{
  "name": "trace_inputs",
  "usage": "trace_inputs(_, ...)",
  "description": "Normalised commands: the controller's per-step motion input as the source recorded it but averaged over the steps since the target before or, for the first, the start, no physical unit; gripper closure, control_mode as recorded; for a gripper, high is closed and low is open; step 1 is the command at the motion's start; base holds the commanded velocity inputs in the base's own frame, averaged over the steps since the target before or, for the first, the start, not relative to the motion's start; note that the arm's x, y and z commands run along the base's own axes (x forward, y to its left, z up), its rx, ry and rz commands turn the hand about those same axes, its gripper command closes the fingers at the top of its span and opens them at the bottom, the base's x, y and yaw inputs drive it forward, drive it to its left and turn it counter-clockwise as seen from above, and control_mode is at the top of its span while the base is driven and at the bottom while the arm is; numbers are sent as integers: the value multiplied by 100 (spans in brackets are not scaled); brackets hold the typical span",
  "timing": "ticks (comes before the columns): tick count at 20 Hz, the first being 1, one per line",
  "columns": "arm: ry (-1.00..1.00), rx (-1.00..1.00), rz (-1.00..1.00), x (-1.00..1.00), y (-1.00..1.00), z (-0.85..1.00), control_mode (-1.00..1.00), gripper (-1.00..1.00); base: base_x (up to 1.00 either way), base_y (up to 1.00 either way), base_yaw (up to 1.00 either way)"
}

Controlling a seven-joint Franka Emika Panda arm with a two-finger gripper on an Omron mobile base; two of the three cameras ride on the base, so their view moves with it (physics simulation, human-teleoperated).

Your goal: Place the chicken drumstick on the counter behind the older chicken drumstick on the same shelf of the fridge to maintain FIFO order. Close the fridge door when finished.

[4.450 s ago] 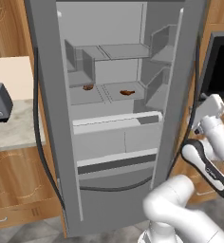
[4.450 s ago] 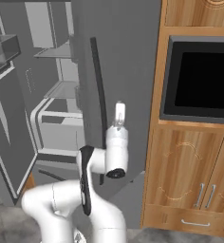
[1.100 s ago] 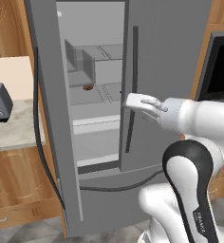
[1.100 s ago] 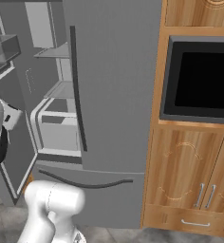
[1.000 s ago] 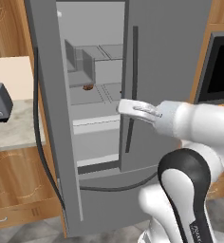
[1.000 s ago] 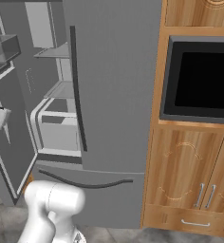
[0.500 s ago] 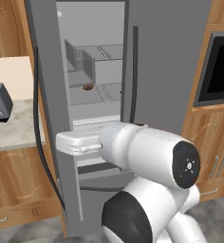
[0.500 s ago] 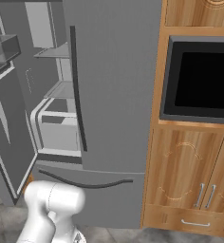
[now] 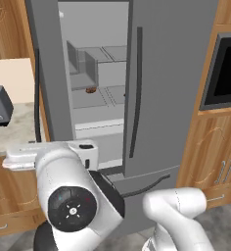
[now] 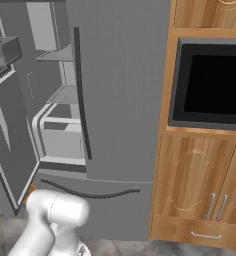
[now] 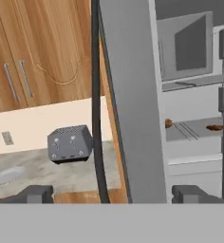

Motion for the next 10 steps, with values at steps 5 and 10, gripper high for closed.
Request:
trace_inputs(5, -15, -3, -22, 59, 56, -31, -100, -100, 0, 0, 0)
trace_inputs(10, -15, 0, -19, 78, 26, -35, -100, -100, 0, 0, 0)
